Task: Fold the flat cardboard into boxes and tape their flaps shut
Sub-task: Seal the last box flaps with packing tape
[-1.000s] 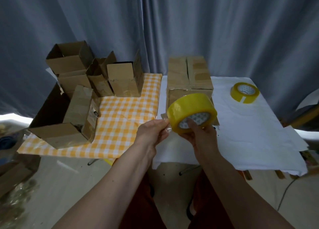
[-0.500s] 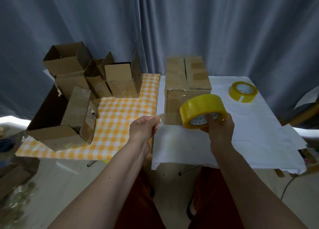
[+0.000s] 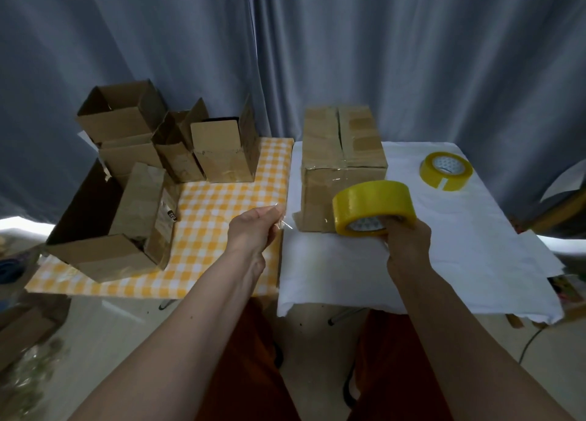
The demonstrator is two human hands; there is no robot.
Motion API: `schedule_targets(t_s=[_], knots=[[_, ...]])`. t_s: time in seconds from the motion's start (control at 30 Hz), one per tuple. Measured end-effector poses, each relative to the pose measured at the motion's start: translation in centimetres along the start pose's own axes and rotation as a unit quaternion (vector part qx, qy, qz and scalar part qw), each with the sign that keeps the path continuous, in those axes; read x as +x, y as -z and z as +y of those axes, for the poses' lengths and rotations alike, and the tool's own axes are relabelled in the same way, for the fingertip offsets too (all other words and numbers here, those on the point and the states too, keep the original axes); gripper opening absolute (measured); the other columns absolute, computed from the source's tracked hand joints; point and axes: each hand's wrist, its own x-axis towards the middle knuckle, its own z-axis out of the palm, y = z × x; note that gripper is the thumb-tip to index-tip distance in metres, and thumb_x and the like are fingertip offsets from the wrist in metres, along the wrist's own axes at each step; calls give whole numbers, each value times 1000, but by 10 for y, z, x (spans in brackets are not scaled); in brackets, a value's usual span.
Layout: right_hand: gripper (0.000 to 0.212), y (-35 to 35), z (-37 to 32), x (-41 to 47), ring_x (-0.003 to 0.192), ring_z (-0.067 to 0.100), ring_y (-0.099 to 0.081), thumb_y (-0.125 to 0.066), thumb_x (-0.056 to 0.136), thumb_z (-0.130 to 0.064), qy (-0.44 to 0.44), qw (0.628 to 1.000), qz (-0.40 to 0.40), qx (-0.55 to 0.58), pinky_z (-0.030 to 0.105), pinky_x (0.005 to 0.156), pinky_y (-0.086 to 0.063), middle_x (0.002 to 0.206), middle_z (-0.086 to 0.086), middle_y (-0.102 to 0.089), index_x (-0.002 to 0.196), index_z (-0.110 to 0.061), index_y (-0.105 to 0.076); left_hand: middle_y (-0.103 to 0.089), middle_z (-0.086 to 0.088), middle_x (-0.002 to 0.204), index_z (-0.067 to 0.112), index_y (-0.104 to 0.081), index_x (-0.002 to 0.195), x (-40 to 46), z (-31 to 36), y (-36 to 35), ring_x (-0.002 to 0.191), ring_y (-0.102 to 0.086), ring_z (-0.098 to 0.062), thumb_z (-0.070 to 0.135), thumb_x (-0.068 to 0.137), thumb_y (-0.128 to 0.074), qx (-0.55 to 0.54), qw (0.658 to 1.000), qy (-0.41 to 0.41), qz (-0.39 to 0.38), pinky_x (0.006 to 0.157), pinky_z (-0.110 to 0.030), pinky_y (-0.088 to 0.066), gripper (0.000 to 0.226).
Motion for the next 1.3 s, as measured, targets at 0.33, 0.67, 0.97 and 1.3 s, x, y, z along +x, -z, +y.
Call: schedule_targets(t_s=[0.33,0.67,0.97,1.3], knots=[[48,-3,-16,13,108,36,-59,-71,80,-4,5,999,-43,7,53,90,-50,121,19,-59,125,-3,-53,-65,6,61,13,-69,79,9,4,-18,49,-57,-3,16,79,-78,-42,999,14,19,67,-22,-54,9],[9,-22,-43,31,94,20,-58,-61,90,-16,120,991,-9,-65,36,82,-50,97,0,-60,98,-20,-59,-61,2,64,14,-64,68,37,25,-49,56,-51,-9,19,84,-73,59,996,-50,34,54,-18,-42,19],[23,-47,-67,70,96,27,-64,-63,88,-17,129,986,2,-108,37,76,-55,99,9,-65,108,-5,-61,-60,2,74,5,-68,92,85,42,-74,65,-51,-12,20,86,-71,46,998,-17,45,75,-26,-45,16],[23,-65,-64,87,99,34,-60,-57,91,-20,179,963,-14,-202,48,88,-50,107,19,-64,107,-3,-60,-60,1,72,12,-62,72,114,36,-71,54,-45,-13,21,83,-74,63,997,23,48,70,-27,-40,19]])
